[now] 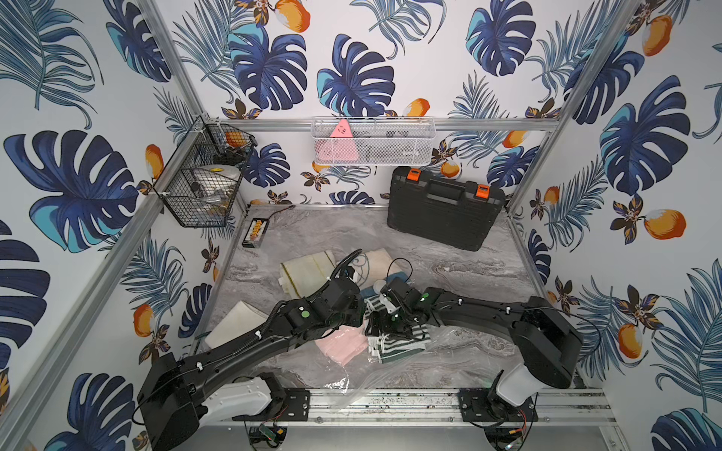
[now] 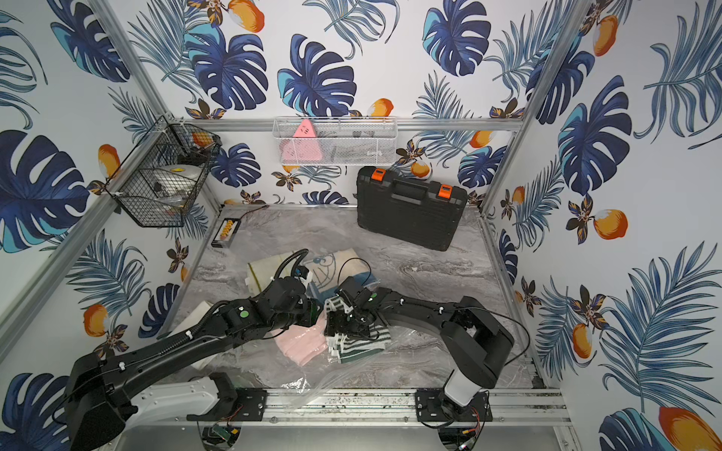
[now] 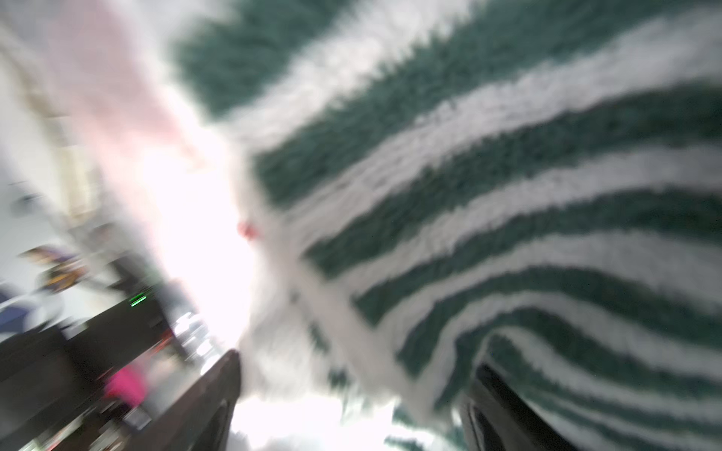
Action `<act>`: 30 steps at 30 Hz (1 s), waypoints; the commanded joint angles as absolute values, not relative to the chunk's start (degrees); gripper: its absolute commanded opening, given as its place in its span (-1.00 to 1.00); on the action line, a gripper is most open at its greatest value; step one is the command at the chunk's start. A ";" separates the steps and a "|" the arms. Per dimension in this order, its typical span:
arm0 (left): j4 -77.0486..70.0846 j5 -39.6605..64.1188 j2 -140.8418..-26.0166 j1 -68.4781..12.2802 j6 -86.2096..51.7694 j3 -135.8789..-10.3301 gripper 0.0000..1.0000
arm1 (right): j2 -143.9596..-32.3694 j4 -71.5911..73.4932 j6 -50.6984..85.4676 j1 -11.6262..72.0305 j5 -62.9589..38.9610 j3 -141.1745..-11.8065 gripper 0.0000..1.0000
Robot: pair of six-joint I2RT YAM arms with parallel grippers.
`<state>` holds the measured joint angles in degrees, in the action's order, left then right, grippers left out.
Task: Place the folded towel into the vacuum bag
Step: Place the towel in the vacuum bag, then pick up the towel from the vacuum bag.
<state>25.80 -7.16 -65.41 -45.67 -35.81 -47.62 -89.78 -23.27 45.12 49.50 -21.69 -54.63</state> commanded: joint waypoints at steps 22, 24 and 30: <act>3.79 -1.19 -91.21 -54.06 -35.85 -47.27 -0.35 | -86.03 -12.93 39.27 23.19 -32.46 -38.28 0.31; 2.30 -0.62 -92.56 -53.61 -36.12 -46.00 -0.40 | -86.45 -10.58 39.84 23.15 -33.75 -37.19 0.14; 0.33 1.82 -93.91 -54.22 -37.52 -44.88 -0.43 | -81.75 -16.80 38.26 24.56 -29.00 -38.39 -0.66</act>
